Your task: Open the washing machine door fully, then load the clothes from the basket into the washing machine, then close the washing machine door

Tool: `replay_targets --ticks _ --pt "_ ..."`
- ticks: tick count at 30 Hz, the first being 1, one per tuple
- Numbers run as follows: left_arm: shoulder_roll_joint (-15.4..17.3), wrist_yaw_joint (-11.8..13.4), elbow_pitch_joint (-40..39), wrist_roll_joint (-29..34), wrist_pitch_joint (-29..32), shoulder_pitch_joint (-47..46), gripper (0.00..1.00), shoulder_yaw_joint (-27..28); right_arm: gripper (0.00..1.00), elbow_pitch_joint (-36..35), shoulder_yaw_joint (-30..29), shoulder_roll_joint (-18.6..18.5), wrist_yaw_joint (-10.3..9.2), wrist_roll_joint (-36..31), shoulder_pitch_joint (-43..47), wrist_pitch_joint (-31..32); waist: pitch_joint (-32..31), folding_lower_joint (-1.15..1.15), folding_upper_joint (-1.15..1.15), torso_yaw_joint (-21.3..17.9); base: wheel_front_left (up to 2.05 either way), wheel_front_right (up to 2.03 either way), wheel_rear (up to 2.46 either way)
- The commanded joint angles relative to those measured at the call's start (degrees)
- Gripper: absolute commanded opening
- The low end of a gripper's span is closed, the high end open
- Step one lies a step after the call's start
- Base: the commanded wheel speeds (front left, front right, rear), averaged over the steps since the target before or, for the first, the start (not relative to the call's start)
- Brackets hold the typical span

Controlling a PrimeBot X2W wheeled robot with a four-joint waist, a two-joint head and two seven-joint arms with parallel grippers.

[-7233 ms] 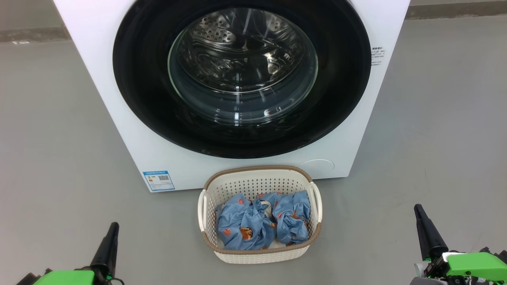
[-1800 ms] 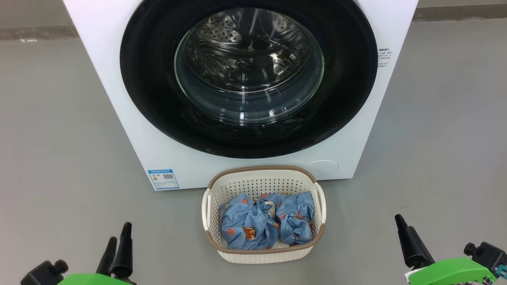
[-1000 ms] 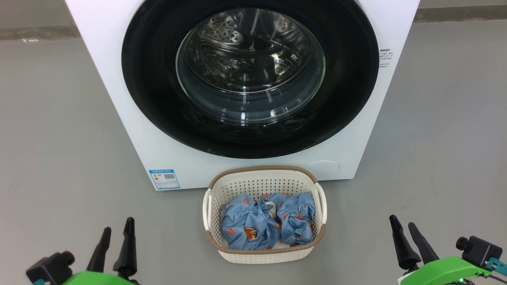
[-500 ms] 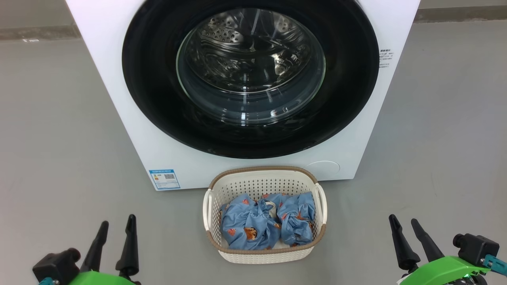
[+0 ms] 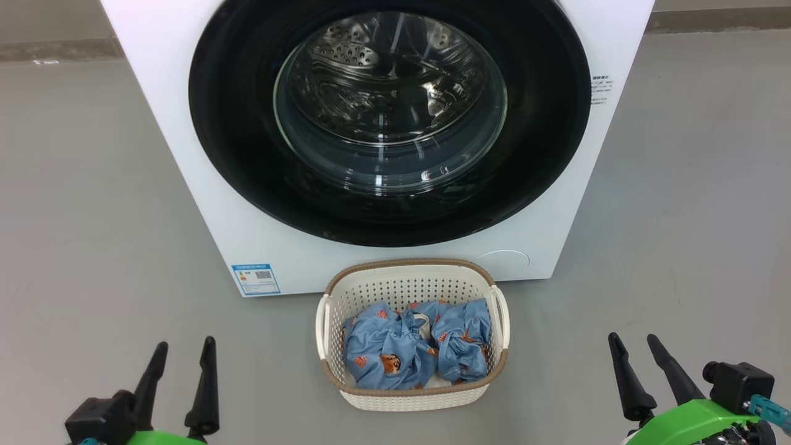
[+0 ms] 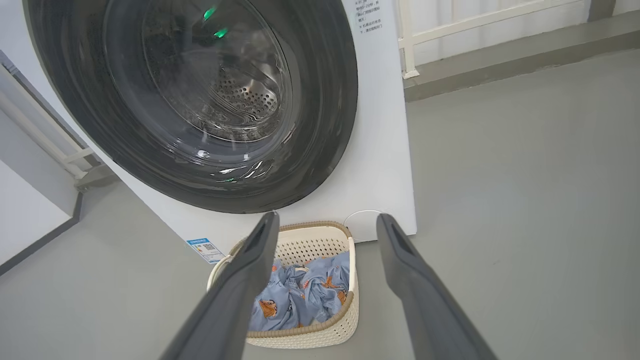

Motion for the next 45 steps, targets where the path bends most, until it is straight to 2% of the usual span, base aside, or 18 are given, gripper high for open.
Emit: replay_targets --ticks 1,13,26,32,45 --pt "1.2 -0.1 -1.8 2.0 -1.0 -1.0 1.0 1.8 1.0 -1.7 1.0 -1.0 0.08 -2.2 -1.2 -1.0 0.0 0.0 0.0 0.0 0.0 0.0 0.0" --pt "1.6 -0.2 -2.3 9.8 -3.0 -1.1 1.0 1.8 1.0 -2.2 1.0 -1.4 0.09 -9.4 -0.9 -2.6 0.2 0.0 0.0 -0.2 0.0 0.0 0.0" --pt "1.3 -0.2 -0.9 9.0 -3.0 -1.2 1.0 2.8 1.0 -2.2 0.1 -1.1 0.09 -9.4 -0.5 -2.5 0.1 0.0 0.0 -0.2 0.0 0.0 0.0" --pt "1.7 -0.2 -0.6 10.9 -3.0 -1.3 1.0 2.8 1.0 -2.4 -0.1 -1.0 0.09 -9.5 -0.4 -2.5 0.3 0.0 0.0 -0.5 0.11 0.11 -0.22" --pt "1.7 -0.2 -0.7 11.6 -3.0 -1.5 1.0 2.4 1.0 -2.6 -0.4 -0.7 0.09 -9.7 -0.3 -2.5 0.7 0.0 0.0 -0.5 0.82 0.82 -1.65"
